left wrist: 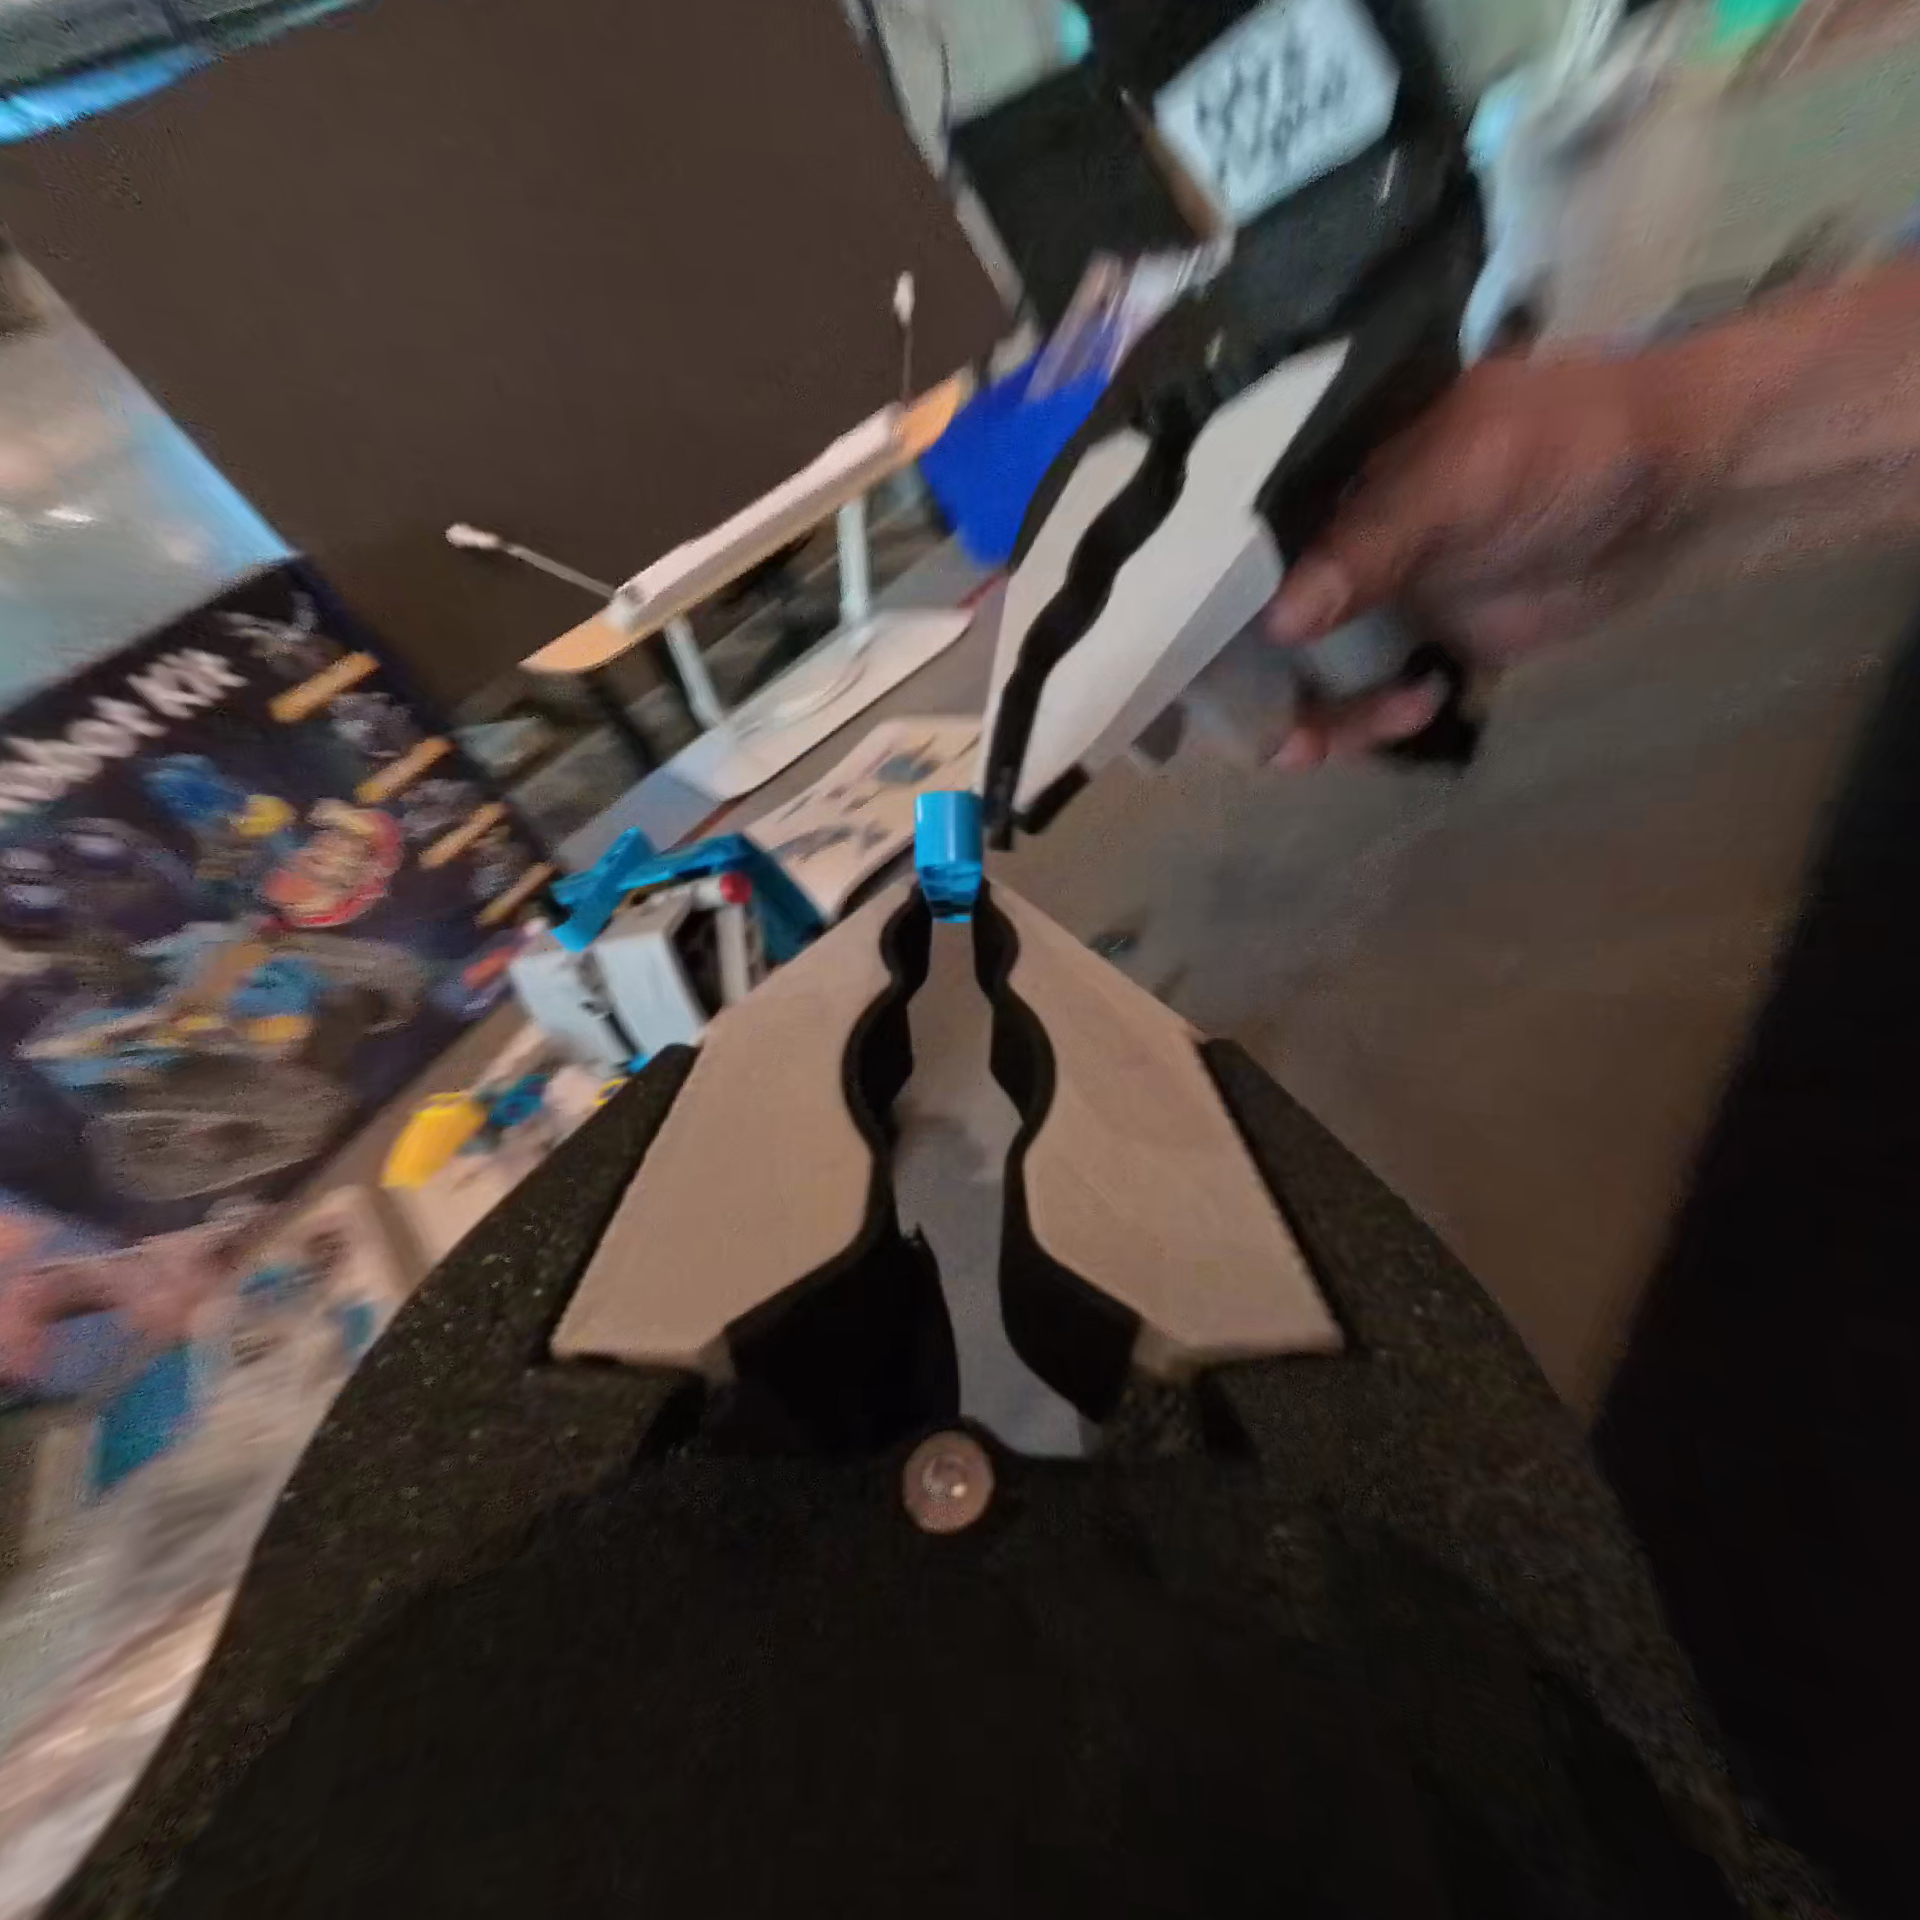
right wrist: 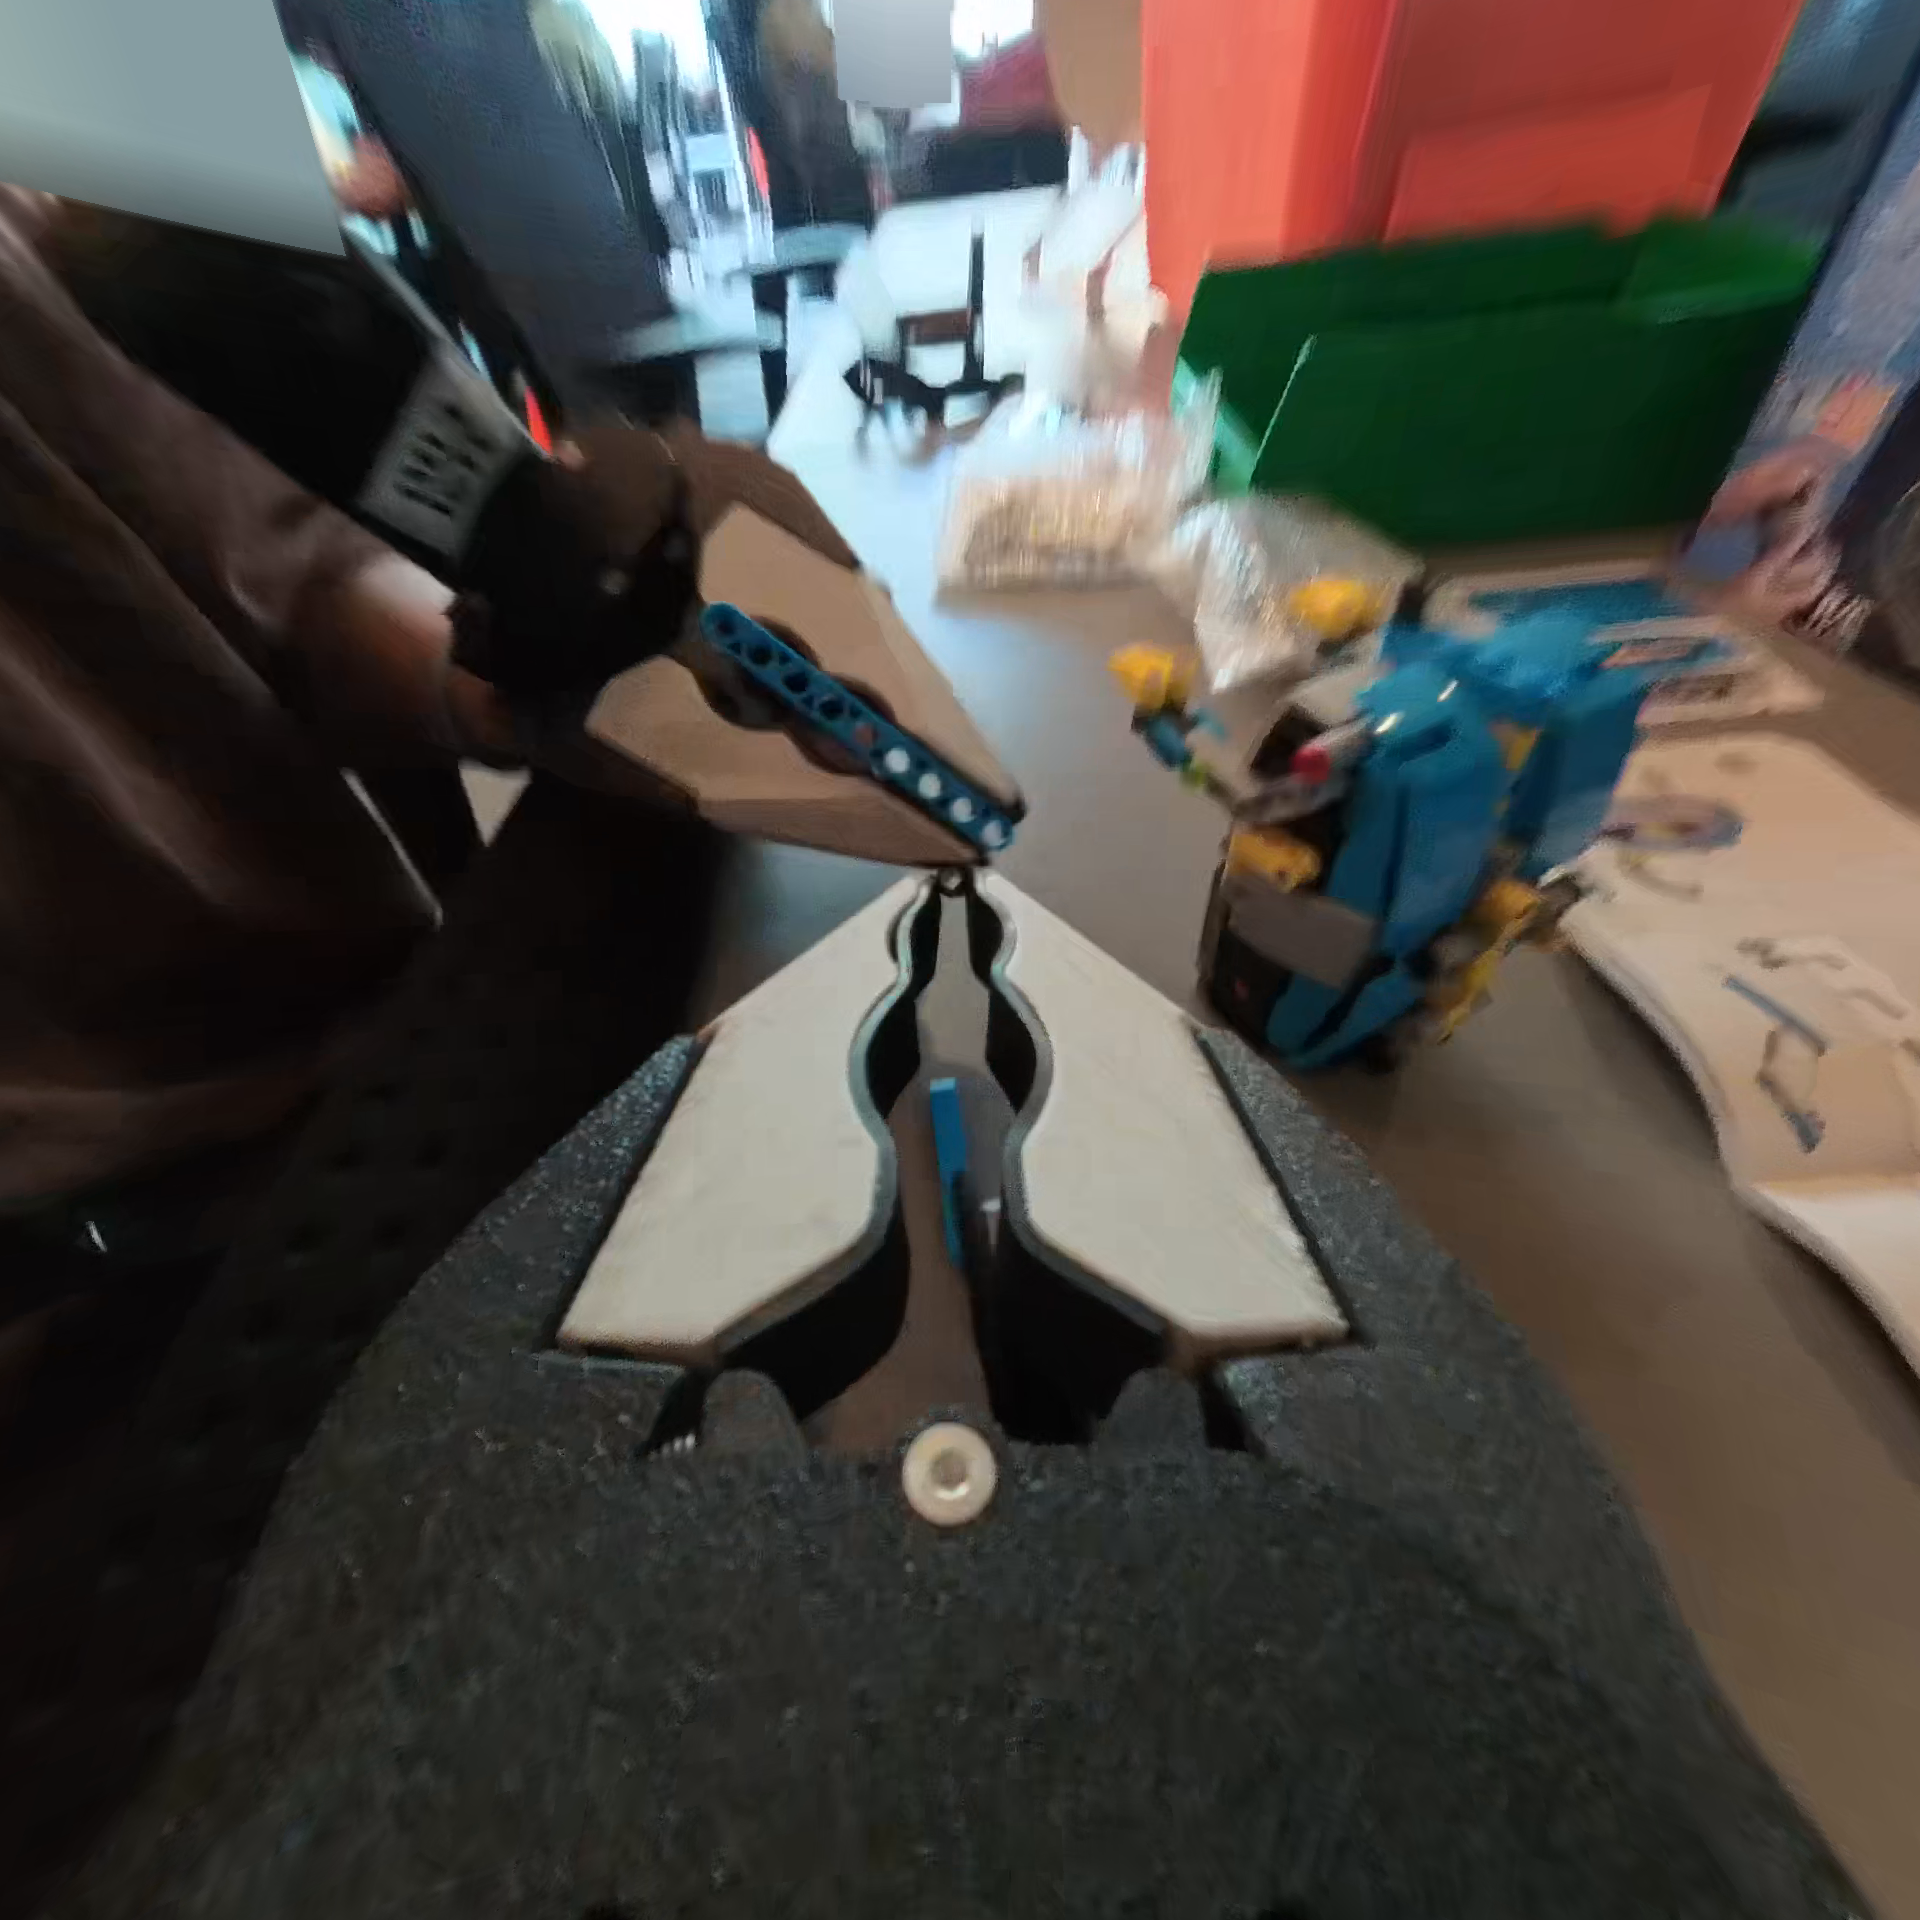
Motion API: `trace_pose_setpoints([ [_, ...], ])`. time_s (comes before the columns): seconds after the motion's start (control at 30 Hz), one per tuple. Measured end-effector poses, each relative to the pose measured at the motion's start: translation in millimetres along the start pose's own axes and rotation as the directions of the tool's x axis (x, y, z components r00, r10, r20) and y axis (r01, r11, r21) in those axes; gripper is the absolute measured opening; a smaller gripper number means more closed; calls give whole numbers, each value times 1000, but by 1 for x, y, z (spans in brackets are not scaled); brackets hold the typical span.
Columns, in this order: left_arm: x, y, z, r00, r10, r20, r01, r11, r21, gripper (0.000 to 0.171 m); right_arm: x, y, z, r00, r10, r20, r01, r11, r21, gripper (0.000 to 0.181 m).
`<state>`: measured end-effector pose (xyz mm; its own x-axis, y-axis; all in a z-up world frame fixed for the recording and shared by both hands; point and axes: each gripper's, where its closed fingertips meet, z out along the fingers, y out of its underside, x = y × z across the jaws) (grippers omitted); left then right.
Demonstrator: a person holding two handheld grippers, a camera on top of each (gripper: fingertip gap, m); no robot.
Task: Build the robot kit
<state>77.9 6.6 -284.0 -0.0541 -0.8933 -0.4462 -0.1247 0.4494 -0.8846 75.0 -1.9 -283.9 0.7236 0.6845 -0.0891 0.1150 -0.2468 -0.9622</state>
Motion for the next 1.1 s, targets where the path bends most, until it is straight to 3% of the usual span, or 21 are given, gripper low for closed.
trace_pose_setpoints([
  [0.1,0,-15,-6,979,-172,-106,183,978,102,6,0,-18,-7,1000,13,1,-13,996,87,5],
  [0.33,6,-15,-5,1000,2,-21,0,997,81,6,-5,-17,0,989,138,61,-143,986,84,5],
  [0.53,4,-14,-5,1000,10,-2,-10,997,73,6,-3,-15,1,982,178,60,-182,980,76,5],
  [0.77,3,-12,-5,999,34,19,-35,998,53,6,-3,-14,3,929,334,158,-351,932,92,5],
  [0.97,0,-12,-6,991,108,81,-111,993,32,4,-1,-15,6,910,389,143,-405,909,102,4],
  [1.03,-1,-11,-6,990,114,88,-116,993,24,5,0,-15,7,873,460,165,-480,870,113,2],
  [1.1,-3,-9,-5,988,124,96,-126,992,11,4,3,-13,9,896,434,98,-443,889,114,3],
])
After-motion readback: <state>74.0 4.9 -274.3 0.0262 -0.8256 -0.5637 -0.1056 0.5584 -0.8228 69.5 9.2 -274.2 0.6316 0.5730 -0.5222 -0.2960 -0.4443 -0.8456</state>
